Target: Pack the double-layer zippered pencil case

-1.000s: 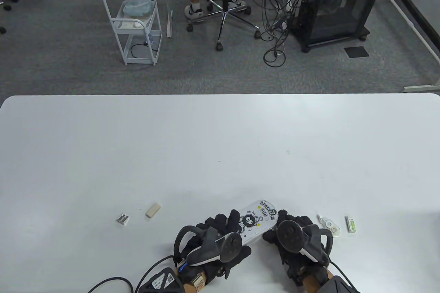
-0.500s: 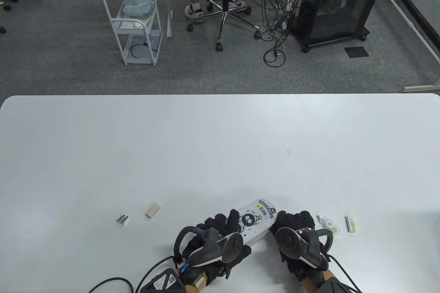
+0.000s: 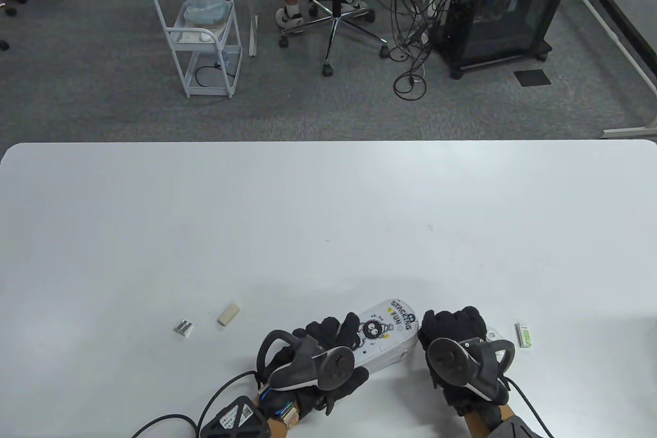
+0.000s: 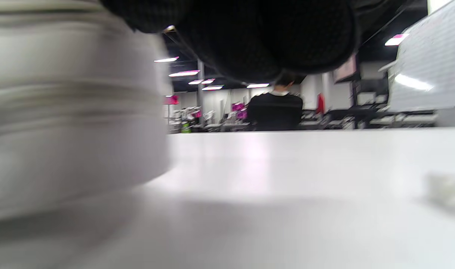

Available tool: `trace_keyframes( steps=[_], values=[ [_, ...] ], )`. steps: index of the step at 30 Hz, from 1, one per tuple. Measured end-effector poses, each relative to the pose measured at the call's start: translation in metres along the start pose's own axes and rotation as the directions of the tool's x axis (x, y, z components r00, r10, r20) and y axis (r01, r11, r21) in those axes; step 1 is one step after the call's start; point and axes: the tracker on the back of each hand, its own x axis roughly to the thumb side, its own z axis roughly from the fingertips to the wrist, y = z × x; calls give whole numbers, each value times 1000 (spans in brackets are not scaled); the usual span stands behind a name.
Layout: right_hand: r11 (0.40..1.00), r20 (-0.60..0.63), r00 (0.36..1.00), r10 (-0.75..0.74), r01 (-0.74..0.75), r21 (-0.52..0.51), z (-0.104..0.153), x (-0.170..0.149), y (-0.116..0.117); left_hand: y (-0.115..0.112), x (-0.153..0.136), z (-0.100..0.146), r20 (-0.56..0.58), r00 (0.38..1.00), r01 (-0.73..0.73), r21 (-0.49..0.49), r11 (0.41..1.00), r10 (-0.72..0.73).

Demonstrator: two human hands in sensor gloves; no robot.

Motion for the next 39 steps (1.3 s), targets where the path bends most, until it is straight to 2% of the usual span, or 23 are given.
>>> trace_keyframes(
  steps=[3,6,8,9,10,12,14,15,16,18,20,22,23,24,25,26,27,29,30,31,33,37,39],
  values=[
    [995,-25,997,-74,75,65,-1,-10,10,1,14,0,117,989,91,42,995,-96],
    [986,142,982,-122,104,128,-4,-18,13,1,14,0,260,959,96,75,993,-112],
    [936,194,935,-296,244,255,-3,-19,16,-1,15,1,383,917,77,110,991,-113],
    [867,180,886,-428,346,360,-1,-9,20,0,17,1,449,881,95,138,986,-148],
    [831,191,856,-481,375,412,1,1,21,-1,19,0,482,859,114,151,982,-174],
    [835,277,840,-466,314,452,5,24,25,-1,25,0,517,819,175,185,967,-247],
    [882,351,867,-353,184,433,7,38,29,-1,27,1,509,806,234,193,953,-302],
    [911,381,881,-280,118,395,7,37,28,0,25,1,485,823,227,197,954,-296],
    [917,374,882,-287,140,372,6,34,27,0,22,1,468,837,215,197,956,-285],
    [891,265,890,-372,262,371,5,25,25,3,13,2,377,874,234,226,946,-307],
    [911,238,914,-328,239,337,6,19,23,10,3,4,258,903,271,279,921,-344],
    [926,240,926,-293,212,312,7,19,21,18,-6,5,133,939,272,285,919,-319],
    [925,242,925,-293,210,316,8,21,21,22,-9,6,98,956,239,284,929,-276],
    [925,242,925,-293,209,318,9,25,20,27,-14,8,83,983,133,301,944,-165],
    [922,248,920,-302,217,321,10,29,20,29,-17,8,90,995,2,310,951,-32],
    [918,255,914,-315,226,325,13,37,21,32,-20,9,72,983,-184,300,936,170],
    [914,261,909,-325,231,333,15,46,21,32,-19,7,30,931,-360,240,902,364],
    [908,268,903,-335,233,349,19,59,22,31,-14,5,-86,880,-465,53,884,468],
    [900,266,897,-353,247,360,21,65,23,30,-9,5,-72,897,-440,-61,896,435],
    [871,264,875,-405,282,401,23,73,25,28,-4,5,-71,919,-392,-86,916,387],
    [841,216,867,-449,327,432,27,84,26,24,7,4,-59,940,-340,-50,939,337],
    [859,243,876,-418,293,420,29,86,24,6,24,1,-60,973,-230,-124,965,224],
    [861,229,885,-406,286,420,28,81,24,0,26,-1,-45,984,-175,-84,981,172]
  ],
)
